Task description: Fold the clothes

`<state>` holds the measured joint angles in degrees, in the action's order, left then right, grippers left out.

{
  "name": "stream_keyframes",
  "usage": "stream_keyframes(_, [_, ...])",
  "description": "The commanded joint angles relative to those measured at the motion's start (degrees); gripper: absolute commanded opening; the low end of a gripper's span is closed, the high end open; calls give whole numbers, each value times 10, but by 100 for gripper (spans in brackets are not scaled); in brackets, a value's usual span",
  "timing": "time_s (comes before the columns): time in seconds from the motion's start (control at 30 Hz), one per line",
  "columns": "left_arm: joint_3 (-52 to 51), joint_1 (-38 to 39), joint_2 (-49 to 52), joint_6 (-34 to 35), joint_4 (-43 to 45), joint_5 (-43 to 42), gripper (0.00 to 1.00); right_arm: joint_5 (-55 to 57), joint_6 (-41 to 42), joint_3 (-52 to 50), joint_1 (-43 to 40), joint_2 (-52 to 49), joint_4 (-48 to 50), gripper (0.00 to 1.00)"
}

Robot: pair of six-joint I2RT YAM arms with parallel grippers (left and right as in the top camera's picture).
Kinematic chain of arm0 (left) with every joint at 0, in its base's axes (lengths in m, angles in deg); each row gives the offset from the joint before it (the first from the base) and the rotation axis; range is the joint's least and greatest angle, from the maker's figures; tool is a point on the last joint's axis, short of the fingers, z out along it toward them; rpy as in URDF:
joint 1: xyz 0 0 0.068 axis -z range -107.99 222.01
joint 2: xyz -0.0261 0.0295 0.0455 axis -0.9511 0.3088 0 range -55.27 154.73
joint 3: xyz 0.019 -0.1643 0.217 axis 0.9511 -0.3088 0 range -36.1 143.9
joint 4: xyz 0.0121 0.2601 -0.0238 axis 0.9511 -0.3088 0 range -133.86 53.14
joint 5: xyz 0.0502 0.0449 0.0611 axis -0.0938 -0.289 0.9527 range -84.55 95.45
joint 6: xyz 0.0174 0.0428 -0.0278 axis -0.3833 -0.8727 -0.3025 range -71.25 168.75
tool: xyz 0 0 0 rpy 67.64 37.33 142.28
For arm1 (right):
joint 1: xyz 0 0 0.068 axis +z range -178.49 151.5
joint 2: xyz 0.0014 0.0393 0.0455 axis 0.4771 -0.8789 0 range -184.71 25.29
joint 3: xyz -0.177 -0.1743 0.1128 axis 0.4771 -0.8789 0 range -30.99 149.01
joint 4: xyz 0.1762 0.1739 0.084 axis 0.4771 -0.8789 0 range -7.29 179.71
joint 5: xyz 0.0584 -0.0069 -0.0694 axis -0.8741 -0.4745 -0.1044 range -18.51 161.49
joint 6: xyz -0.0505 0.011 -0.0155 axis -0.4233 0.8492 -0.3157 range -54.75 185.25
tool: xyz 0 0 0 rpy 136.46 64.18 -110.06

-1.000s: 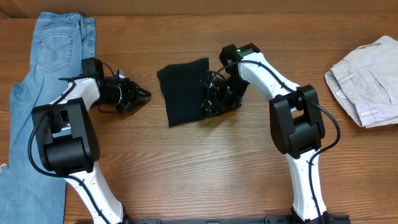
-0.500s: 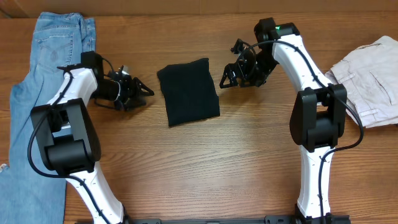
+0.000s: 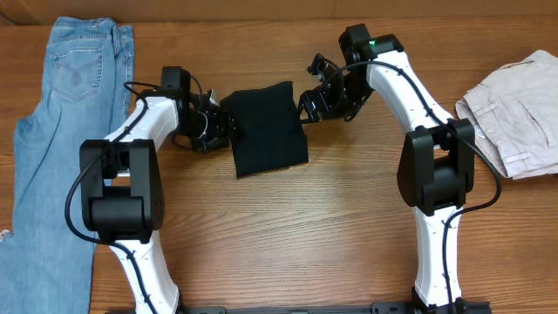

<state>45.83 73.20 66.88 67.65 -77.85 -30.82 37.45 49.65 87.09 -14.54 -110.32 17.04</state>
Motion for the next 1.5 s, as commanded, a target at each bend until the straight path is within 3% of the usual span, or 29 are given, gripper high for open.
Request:
stream_keyframes(0.0, [-23, 15, 3, 42, 2, 96, 60, -2, -1, 11, -1, -3, 4, 100])
stream_keyframes(0.13, [-32, 30, 3, 45, 24, 96, 58, -2, -9, 11, -1, -3, 5, 100])
stream_keyframes(0.33, [-33, 44, 3, 43, 59, 79, 17, -16, -8, 11, -1, -3, 10, 100])
stream_keyframes(0.5, [-33, 24, 3, 38, 59, 80, 6, -61, -8, -9, 0, -3, 22, 100])
stream_keyframes(0.8, [-33, -33, 3, 7, 20, 76, 6, -78, 33, -115, 34, -3, 149, 100])
stream_keyframes(1.2, [-33, -27, 3, -1, 13, 78, 6, -85, 172, -218, 58, -7, 311, 96])
stream_keyframes(1.47, [-33, -26, 3, -3, 3, 84, 6, -86, 196, -248, 102, -9, 376, 94])
